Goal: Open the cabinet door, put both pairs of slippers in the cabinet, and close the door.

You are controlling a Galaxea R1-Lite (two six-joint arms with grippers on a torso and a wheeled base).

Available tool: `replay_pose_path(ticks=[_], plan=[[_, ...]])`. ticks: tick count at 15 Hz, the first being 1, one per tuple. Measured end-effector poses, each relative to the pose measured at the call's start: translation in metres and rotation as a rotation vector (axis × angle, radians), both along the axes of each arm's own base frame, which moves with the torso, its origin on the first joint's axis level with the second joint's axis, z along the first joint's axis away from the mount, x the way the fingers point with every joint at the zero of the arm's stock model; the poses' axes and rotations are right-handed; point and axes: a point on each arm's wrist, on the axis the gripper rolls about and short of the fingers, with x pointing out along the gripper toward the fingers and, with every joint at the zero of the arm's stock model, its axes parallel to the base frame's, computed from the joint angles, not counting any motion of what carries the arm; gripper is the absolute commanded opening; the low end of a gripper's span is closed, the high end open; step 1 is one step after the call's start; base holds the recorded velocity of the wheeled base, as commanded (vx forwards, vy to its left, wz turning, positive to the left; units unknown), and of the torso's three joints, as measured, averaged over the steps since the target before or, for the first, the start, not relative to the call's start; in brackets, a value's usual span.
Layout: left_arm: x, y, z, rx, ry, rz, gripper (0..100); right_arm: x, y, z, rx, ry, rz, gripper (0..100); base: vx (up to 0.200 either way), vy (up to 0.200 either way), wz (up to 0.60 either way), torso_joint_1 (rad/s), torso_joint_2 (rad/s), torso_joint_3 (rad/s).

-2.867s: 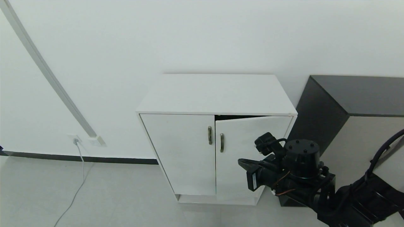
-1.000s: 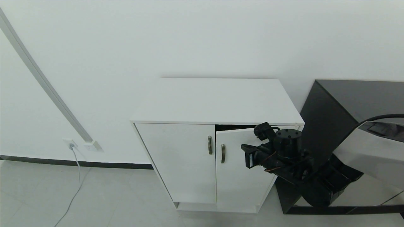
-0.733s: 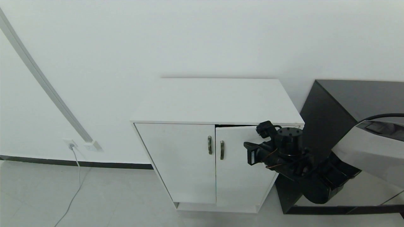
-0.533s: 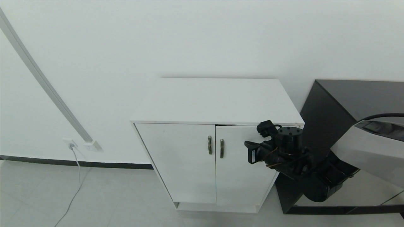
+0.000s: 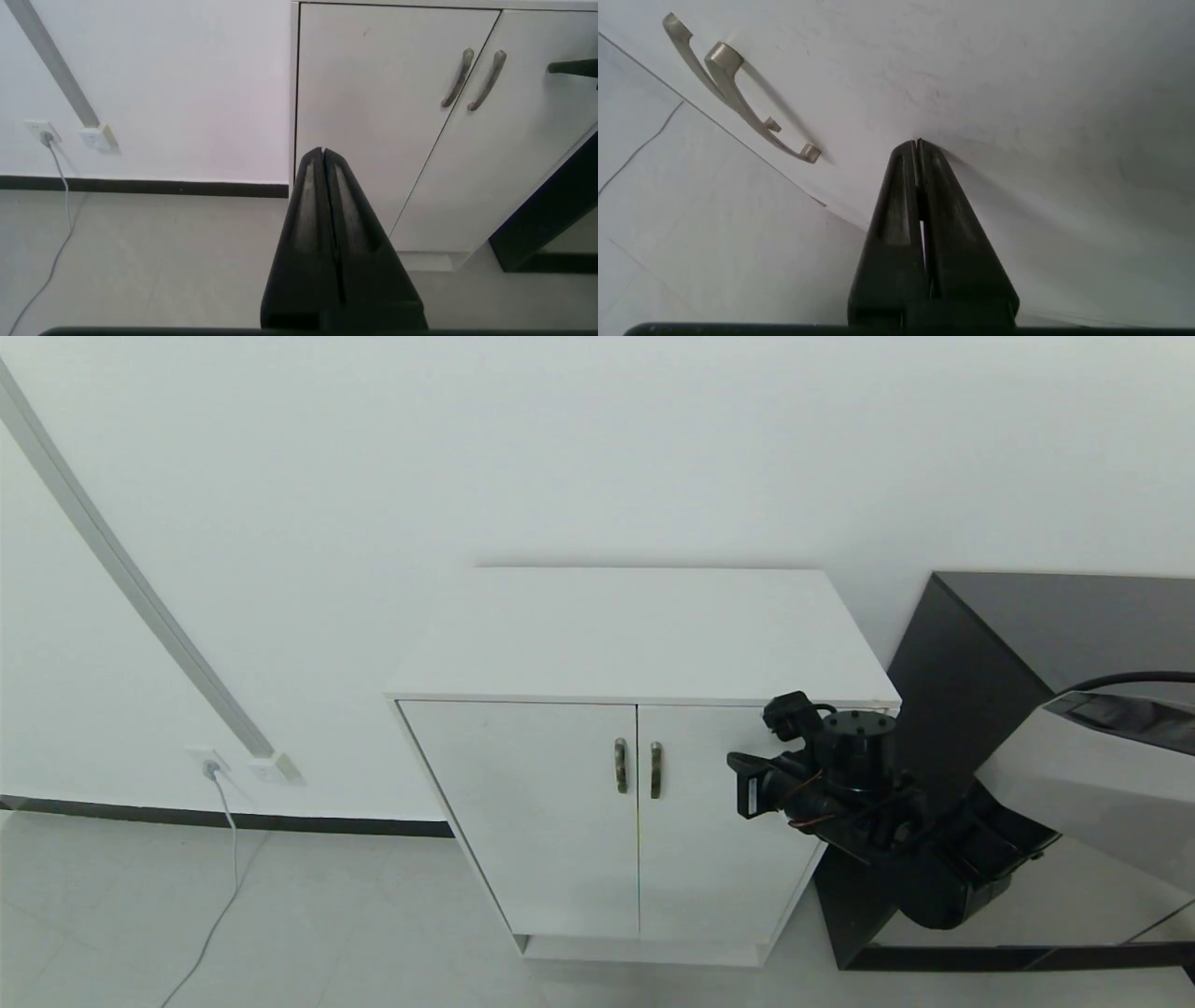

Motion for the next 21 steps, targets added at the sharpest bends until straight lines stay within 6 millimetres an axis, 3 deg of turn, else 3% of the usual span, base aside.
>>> replay_pose_path(ticks=[8,13,15,21], plan=[[0.0,0.0,0.0,0.0,0.0,0.0,0,0.005,0.0,0.0,0.004,-0.008,-0.008,0,0.0,0.0,0.0,0.0,0.0,0.0],[0.0,0.0,0.0,0.0,0.0,-0.001,0,-0.026,-0.006,0.022,0.008,-0.015,0.013,0,0.0,0.0,0.0,0.0,0.0,0.0],[0.0,0.0,0.0,0.0,0.0,-0.001,0,-0.048,-0.024,0.033,-0.002,-0.007,-0.023,0,0.0,0.0,0.0,0.0,0.0,0.0],[0.0,0.0,0.0,-0.001,0.0,0.0,0,-0.106,-0.112,0.075,-0.001,-0.056,-0.292,0,0.0,0.0,0.0,0.0,0.0,0.0]])
